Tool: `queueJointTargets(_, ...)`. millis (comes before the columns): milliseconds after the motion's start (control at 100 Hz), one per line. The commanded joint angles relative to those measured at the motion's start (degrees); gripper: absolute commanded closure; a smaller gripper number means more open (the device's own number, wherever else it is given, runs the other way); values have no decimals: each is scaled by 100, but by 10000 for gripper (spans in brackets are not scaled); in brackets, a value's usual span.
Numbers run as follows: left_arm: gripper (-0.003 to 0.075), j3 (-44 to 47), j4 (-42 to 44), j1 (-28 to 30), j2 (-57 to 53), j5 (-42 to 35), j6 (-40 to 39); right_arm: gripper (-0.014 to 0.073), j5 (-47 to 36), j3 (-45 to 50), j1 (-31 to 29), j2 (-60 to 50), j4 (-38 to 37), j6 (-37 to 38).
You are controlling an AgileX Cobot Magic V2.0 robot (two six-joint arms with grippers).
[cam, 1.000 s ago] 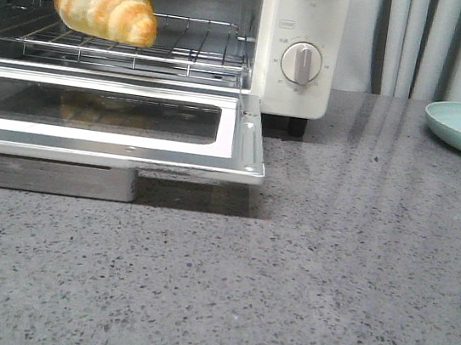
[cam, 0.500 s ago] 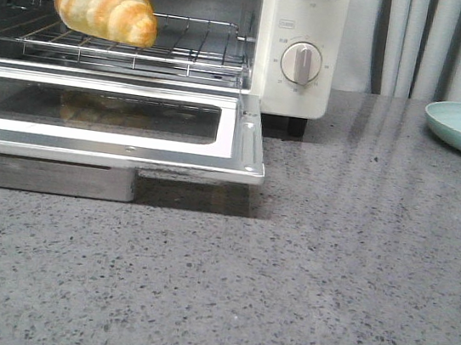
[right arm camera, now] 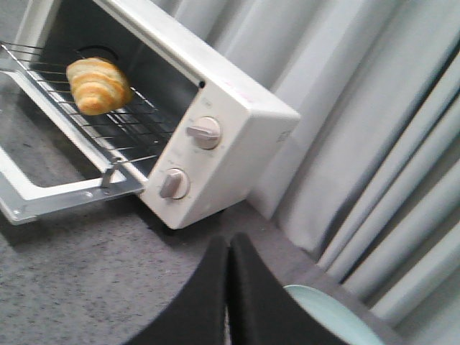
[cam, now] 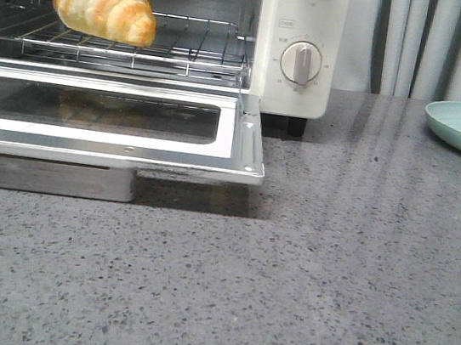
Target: Put bread in oven
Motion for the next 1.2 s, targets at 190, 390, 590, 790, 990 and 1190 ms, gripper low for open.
queueJointTargets(190,741,147,-67,18,-166,-322,-53,652,-1297,930,-1741,409,1250,416)
queueJointTargets(390,741,147,-67,18,-166,-322,-53,654,-2609,1875,-3041,373,2945,416)
queueJointTargets(590,741,147,-67,18,-166,-322,-53,654,-2796,2529,-3633,-83,2947,416)
queueJointTargets(790,741,147,-67,18,-166,-322,-53,654,-1568,2575,-3745,-894,2947,416)
queueJointTargets(990,741,147,-67,18,-166,-322,-53,654,-933,2585,-3753,-998,2933,416)
queueJointTargets(1190,741,147,-67,18,-166,-322,-53,653,-956,2585,-3753,-998,2933,416)
